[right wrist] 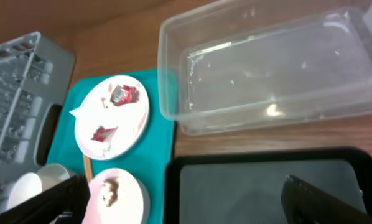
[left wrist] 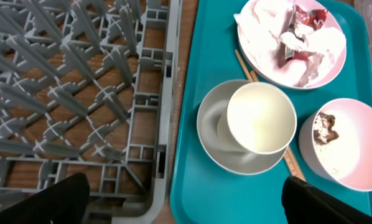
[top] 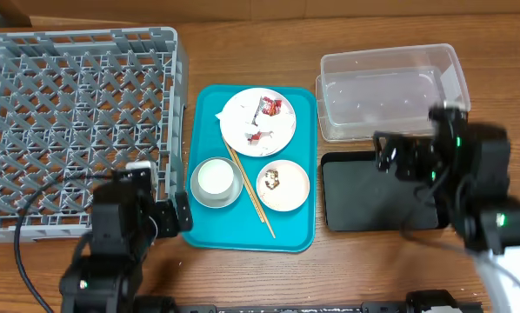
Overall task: Sort waste into correct bins and load items into the dishwasher
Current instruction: 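Reach the right gripper to the red wrapper on the white plate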
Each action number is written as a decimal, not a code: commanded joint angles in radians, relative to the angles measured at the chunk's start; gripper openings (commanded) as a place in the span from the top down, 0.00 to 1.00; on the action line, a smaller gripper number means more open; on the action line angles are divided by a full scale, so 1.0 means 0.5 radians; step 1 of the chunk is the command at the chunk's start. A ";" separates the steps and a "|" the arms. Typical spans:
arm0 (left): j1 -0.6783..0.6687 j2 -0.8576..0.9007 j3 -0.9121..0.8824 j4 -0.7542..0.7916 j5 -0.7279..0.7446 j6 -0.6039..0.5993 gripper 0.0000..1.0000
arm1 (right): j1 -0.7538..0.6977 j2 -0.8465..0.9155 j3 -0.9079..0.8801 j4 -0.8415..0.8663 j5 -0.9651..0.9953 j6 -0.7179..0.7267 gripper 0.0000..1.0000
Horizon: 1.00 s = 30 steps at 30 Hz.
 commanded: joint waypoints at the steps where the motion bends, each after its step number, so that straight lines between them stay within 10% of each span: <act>1: 0.028 0.130 0.244 -0.155 -0.037 0.010 0.00 | 0.014 0.361 0.487 -0.346 -0.039 -0.079 0.00; 17: 0.997 0.505 0.415 -0.489 0.522 0.146 0.00 | 0.311 0.670 0.772 -0.159 -0.159 -0.148 0.00; 30: 0.950 0.529 0.512 -0.430 0.626 0.259 0.00 | 0.822 1.436 1.534 -0.440 0.253 0.105 0.00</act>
